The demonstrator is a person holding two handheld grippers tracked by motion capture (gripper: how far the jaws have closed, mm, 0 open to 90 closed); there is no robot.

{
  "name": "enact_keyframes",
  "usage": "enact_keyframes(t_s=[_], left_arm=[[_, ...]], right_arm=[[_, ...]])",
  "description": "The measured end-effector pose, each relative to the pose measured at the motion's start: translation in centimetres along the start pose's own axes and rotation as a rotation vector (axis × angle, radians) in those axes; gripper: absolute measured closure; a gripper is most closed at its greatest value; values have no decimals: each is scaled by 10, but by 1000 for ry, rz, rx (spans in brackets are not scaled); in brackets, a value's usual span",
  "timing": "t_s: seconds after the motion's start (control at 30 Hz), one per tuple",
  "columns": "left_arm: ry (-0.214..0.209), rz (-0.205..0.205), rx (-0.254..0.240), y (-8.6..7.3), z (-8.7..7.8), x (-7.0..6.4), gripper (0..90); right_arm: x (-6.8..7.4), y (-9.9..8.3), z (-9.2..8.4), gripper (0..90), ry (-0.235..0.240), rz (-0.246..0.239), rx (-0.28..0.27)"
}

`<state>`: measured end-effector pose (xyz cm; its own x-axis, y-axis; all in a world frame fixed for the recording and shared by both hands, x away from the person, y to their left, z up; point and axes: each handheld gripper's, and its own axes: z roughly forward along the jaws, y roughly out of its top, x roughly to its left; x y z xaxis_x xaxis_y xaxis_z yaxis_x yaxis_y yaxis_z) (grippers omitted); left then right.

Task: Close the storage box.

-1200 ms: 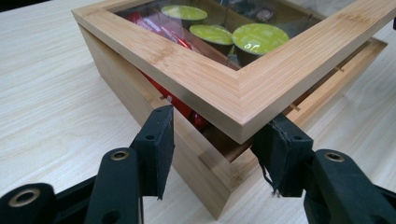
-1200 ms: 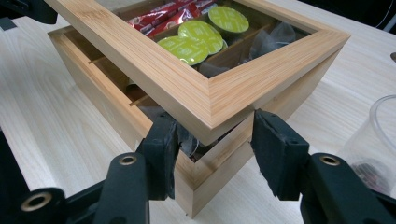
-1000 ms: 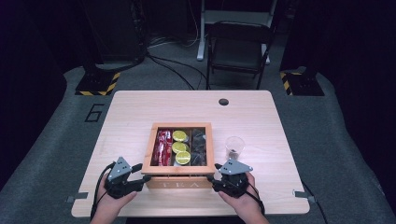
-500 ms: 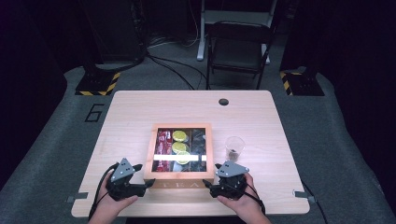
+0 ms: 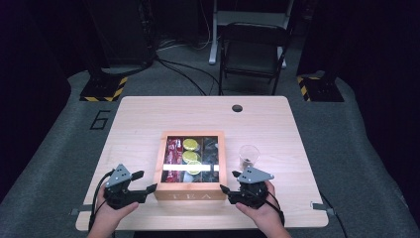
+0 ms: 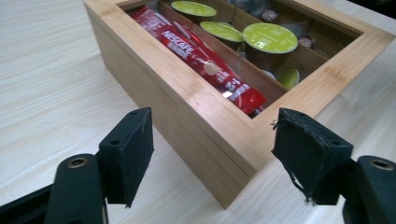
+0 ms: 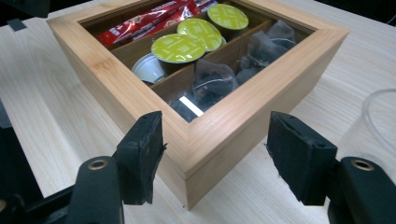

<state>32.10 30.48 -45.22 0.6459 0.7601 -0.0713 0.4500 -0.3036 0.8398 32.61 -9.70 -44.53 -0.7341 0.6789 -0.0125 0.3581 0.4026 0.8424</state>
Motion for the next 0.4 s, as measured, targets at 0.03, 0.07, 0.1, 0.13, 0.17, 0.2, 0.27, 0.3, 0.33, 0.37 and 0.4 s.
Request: enact_keyframes(t_s=[0.03, 0.07, 0.1, 0.13, 0.17, 0.2, 0.27, 0.3, 0.33, 0.37, 0.4], left_arm=[[5, -5, -5, 0, -1, 1, 298], [3, -9, -2, 0, -1, 2, 301], [6, -4, -3, 0, -2, 3, 307], [7, 1, -3, 0, -2, 4, 311], [5, -1, -6, 0, -2, 5, 311], [5, -2, -9, 0, -1, 6, 311], [-4, -15, -7, -1, -1, 9, 311], [-7, -24, -12, -1, -1, 10, 311], [-9, -29, -15, -1, -1, 10, 311], [-8, -28, -15, 0, 0, 11, 311], [-9, -21, -11, 0, 0, 11, 314]], right_arm=[[-1, 0, 0, 361, -4, 13, 0], [-3, -1, -1, 360, -2, 16, -5], [-4, -1, -2, 361, -3, 18, -12], [-5, -1, -3, 362, -5, 21, -14], [-6, -2, -4, 368, -10, 26, -23], [-6, -2, -6, 371, -18, 20, -31], [-6, -2, -8, 371, -13, 13, -51], [-6, -2, -8, 370, -7, 20, -57], [-5, -3, -7, 365, 14, 18, -57], [-4, -4, -5, 360, 32, 18, -43], [-2, -6, -2, 362, 43, 12, -21]])
